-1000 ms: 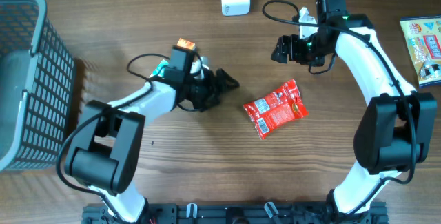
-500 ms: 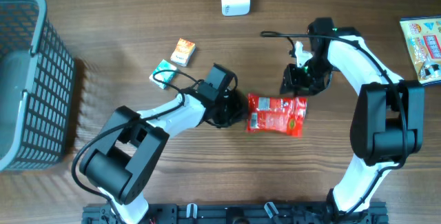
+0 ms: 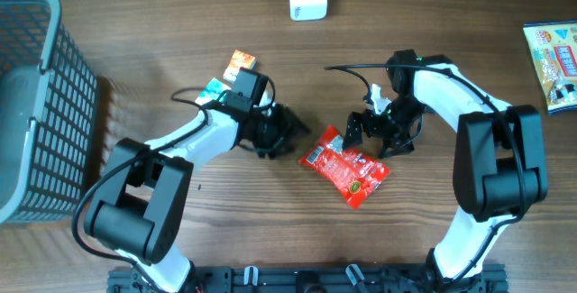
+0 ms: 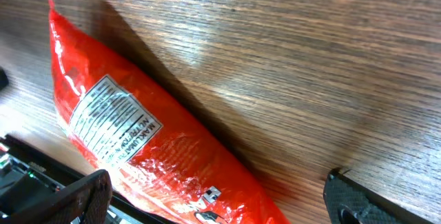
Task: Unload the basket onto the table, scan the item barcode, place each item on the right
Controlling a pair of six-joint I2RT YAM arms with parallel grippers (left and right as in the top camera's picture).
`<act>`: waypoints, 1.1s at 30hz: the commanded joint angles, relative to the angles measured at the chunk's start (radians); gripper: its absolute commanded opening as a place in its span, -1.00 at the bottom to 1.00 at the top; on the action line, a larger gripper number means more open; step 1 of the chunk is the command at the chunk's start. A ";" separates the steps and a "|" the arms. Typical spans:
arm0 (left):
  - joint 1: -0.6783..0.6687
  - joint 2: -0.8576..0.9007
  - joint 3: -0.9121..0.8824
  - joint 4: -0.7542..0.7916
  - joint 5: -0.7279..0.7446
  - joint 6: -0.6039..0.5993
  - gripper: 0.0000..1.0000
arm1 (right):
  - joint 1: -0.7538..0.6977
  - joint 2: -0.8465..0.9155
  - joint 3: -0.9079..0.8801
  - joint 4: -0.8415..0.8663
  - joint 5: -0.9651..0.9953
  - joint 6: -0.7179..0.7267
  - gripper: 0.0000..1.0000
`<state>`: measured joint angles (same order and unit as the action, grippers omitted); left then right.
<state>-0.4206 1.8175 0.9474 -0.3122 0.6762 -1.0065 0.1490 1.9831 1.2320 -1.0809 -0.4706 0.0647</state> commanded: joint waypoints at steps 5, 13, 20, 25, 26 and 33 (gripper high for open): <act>-0.229 -0.006 -0.153 0.072 0.083 -0.128 0.07 | -0.001 0.024 -0.023 0.074 -0.127 -0.086 0.99; -0.256 0.007 -0.163 0.328 -0.113 -0.181 -0.31 | -0.002 0.024 -0.028 0.068 -0.134 -0.089 0.99; -0.184 0.007 -0.163 0.388 -0.179 -0.179 -0.92 | -0.003 0.024 -0.030 0.067 -0.181 -0.087 0.81; -0.128 0.007 -0.163 0.383 -0.196 -0.207 -0.92 | -0.041 0.024 -0.030 0.084 -0.185 -0.091 0.86; -0.116 0.007 -0.163 0.383 -0.196 -0.215 -0.92 | -0.040 0.024 -0.031 0.095 -0.202 -0.091 0.85; -0.114 0.012 -0.163 0.350 -0.251 -0.290 -0.92 | -0.018 0.024 -0.169 0.233 -0.454 -0.060 0.68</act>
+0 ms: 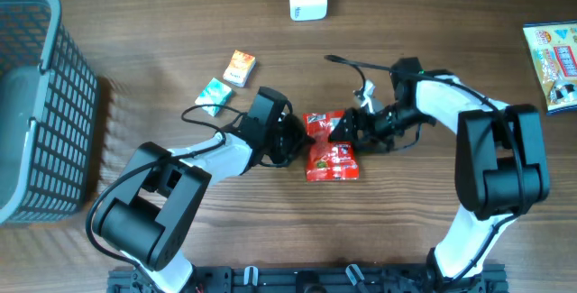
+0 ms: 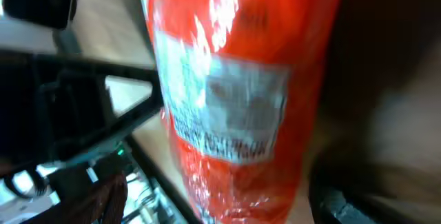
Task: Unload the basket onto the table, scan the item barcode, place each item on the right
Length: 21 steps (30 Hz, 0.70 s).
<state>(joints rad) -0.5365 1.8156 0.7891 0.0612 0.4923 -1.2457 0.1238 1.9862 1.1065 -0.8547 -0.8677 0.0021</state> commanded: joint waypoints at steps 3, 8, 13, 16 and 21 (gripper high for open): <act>-0.001 0.014 -0.005 -0.023 -0.076 -0.055 -0.92 | 0.008 0.021 -0.106 0.146 -0.055 0.100 0.61; -0.039 0.014 -0.005 -0.027 -0.125 -0.092 -0.92 | 0.008 0.021 -0.146 0.238 -0.054 0.166 0.20; -0.051 0.014 -0.005 -0.027 -0.139 -0.102 -0.92 | 0.008 0.021 -0.146 0.249 -0.021 0.192 -0.35; -0.051 0.013 -0.005 -0.021 -0.142 -0.077 -0.92 | 0.008 0.021 -0.146 0.260 0.019 0.224 -0.54; -0.027 -0.023 -0.003 -0.037 -0.142 0.091 -0.63 | 0.008 0.018 -0.080 0.183 0.182 0.236 -0.84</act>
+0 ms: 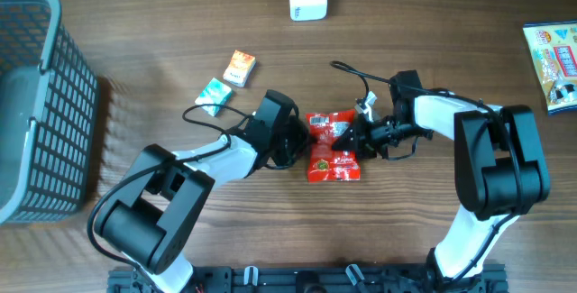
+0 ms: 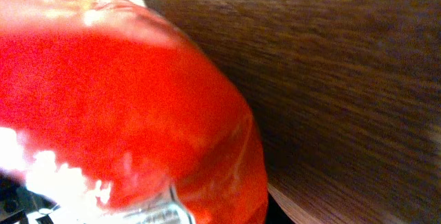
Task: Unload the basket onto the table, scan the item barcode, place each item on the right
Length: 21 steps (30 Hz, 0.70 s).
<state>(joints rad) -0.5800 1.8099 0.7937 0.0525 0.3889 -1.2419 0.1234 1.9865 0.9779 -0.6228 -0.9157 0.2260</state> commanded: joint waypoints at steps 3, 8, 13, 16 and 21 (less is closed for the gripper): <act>0.066 -0.105 -0.001 -0.077 -0.040 0.164 -0.37 | 0.008 0.007 0.140 -0.156 0.330 0.009 -0.91; 0.167 -0.256 0.000 -0.226 -0.120 0.274 0.38 | 0.008 -0.020 0.400 -0.349 0.523 0.045 -0.92; 0.190 -0.266 -0.001 -0.310 -0.219 0.274 1.00 | 0.047 -0.021 0.746 -0.475 0.896 0.102 -0.91; 0.190 -0.266 -0.001 -0.335 -0.269 0.273 1.00 | 0.151 -0.021 0.802 -0.338 1.252 0.113 -0.91; 0.190 -0.266 -0.001 -0.335 -0.268 0.273 1.00 | 0.336 -0.009 0.802 0.082 1.660 -0.245 -0.91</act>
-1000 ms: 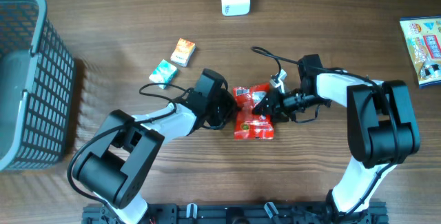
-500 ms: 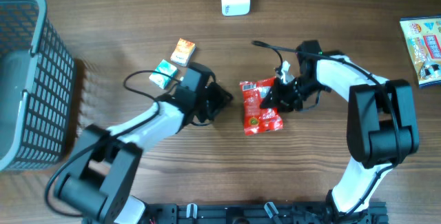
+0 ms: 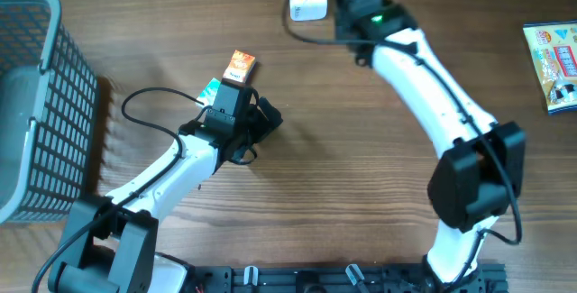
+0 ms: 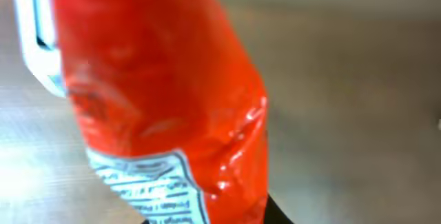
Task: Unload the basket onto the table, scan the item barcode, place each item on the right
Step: 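Lift the red bag with the right gripper past the scanner, then drop the red bag at the right table edge and retract the right gripper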
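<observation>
A red snack packet (image 4: 151, 79) with a white printed label (image 4: 155, 186) fills the right wrist view, and my right gripper is shut on it at the table's far edge. Just left of the packet stands the white scanner, whose edge (image 4: 31, 38) shows beside the packet. The overhead view does not show the packet; the arm covers it. My left gripper (image 3: 261, 135) hangs open and empty over the wood at left of centre.
A grey mesh basket (image 3: 36, 104) stands at the left edge. A small orange box (image 3: 240, 65) and a teal box (image 3: 210, 88) lie just behind the left gripper. A colourful flat packet (image 3: 554, 54) lies at the right edge.
My right gripper was on the red packet at the table's middle and now holds it up at the far edge beside the scanner. The left gripper has drawn back to the left, away from where the packet lay.
The packet lay flat mid-table with both grippers open on either side. Then both grippers had closed in on it and it had turned. Then the right gripper pressed against it. Now the right gripper holds it beside the scanner and the left is empty.
</observation>
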Controlling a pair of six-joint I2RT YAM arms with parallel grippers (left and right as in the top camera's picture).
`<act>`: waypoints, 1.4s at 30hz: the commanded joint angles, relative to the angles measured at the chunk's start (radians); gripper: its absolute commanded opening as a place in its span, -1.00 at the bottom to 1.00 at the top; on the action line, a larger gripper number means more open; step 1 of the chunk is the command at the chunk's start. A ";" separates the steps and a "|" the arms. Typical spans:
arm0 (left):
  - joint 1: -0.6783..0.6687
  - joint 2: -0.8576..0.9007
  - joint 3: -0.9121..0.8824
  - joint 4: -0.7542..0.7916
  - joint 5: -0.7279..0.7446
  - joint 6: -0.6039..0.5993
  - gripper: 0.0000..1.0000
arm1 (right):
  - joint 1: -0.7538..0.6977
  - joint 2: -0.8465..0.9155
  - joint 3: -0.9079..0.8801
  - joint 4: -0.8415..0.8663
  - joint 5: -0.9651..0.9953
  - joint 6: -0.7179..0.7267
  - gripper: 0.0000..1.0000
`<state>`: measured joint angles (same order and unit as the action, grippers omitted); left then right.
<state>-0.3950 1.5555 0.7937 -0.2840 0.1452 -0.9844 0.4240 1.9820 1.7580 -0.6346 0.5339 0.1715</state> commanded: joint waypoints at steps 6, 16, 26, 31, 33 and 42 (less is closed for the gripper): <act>0.005 -0.012 -0.001 0.002 -0.024 0.009 1.00 | 0.097 0.154 0.022 0.977 0.367 -1.065 -0.91; 0.005 -0.012 -0.001 0.002 -0.024 0.008 1.00 | 0.080 0.435 0.022 1.271 0.175 -1.500 -0.91; 0.005 -0.012 -0.001 0.002 -0.024 0.009 1.00 | 0.041 0.468 0.021 1.277 0.253 -1.503 -0.91; 0.005 -0.012 -0.001 0.002 -0.024 0.008 1.00 | -0.242 0.468 0.021 1.304 0.685 -1.249 -0.91; 0.005 -0.012 -0.001 0.002 -0.024 0.009 1.00 | -0.365 0.468 0.020 1.265 0.816 -1.173 -0.92; 0.005 -0.012 -0.001 0.002 -0.024 0.009 1.00 | -0.704 0.468 0.014 0.747 0.894 -0.710 -0.91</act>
<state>-0.3950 1.5536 0.7937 -0.2844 0.1379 -0.9844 -0.2901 2.4397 1.7729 0.1722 1.4303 -0.7341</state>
